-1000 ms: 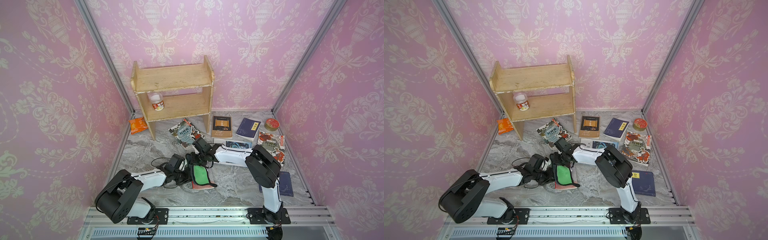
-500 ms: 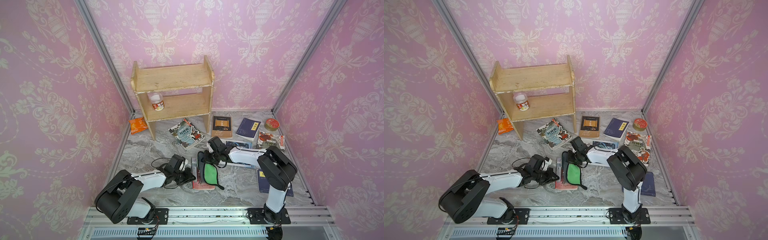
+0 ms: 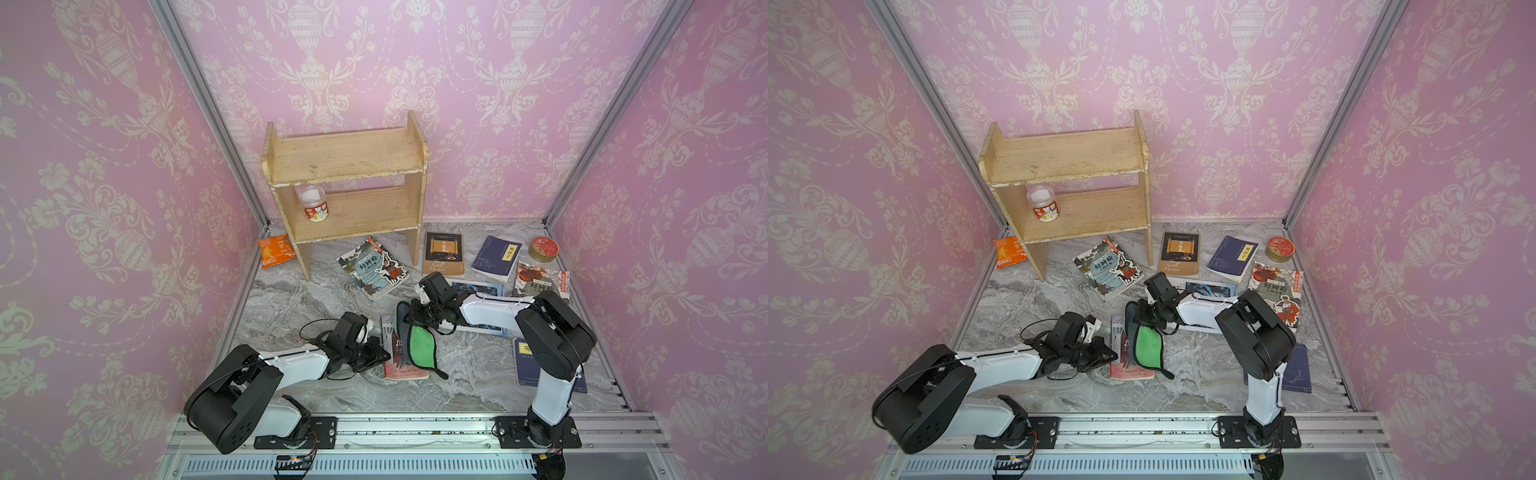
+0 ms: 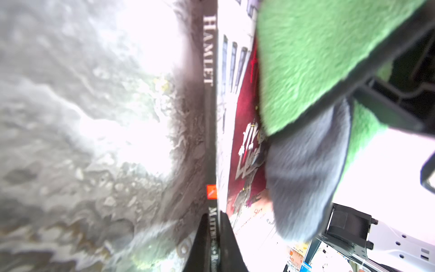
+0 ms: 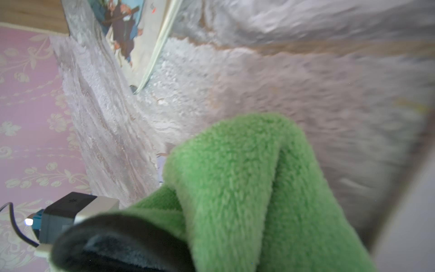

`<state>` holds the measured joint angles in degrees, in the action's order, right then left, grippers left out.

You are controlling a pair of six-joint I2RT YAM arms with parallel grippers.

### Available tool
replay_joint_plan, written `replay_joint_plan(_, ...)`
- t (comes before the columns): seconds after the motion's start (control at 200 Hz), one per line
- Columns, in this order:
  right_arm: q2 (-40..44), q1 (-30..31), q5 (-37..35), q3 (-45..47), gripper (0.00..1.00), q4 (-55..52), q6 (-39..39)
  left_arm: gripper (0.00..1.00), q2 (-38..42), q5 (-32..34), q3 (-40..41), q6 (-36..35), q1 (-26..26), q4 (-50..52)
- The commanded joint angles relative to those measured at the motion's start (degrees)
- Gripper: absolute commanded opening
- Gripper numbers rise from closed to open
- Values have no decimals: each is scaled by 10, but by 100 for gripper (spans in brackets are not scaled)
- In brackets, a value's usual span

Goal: Wipe the cover of the book
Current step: Wipe the dirt from the cover of the book.

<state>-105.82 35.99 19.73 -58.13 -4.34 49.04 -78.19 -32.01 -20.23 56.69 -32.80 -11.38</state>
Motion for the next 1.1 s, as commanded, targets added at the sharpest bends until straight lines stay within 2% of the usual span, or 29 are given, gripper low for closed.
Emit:
replay_joint_plan(0.0, -43, 29, -62, 44, 0, -168, -33, 0, -8, 49, 8, 12, 3, -15)
replay_joint_plan(0.14, -73, 135, -6, -2, 0, -174, -34, 0, -21, 43, 9, 23, 3, -35)
replay_joint_plan(0.23, -80, 167, 18, -15, 0, -170, -40, 0, -22, 39, 8, 24, 3, -38)
replay_joint_plan(0.305, -87, 153, 9, -25, 0, -167, -41, 0, -21, 39, 8, 23, 3, -38)
replay_joint_plan(0.415, -110, 91, 10, -37, 0, -144, -33, 0, -24, 36, 3, 28, 3, -39)
replay_joint_plan(0.545, -94, 27, 11, 4, 0, -139, -42, 0, -13, 53, 5, 39, 3, -36)
replay_joint_plan(0.681, -36, 52, -8, 56, 0, -203, -93, 0, -15, 68, 10, 40, 5, -35)
replay_joint_plan(0.831, 25, 152, 17, 130, 0, -230, -81, 0, -43, 61, 4, 43, 9, -57)
replay_joint_plan(0.891, 33, 173, 25, 144, 0, -225, -74, 0, -53, 58, 2, 44, 9, -69)
replay_joint_plan(0.986, 20, 150, 10, 127, 0, -221, -86, 0, -69, 51, 1, 49, 9, -90)
replay_joint_plan(1.096, -25, 65, 30, 65, 0, -202, -100, 0, -78, 42, 1, 50, 9, -98)
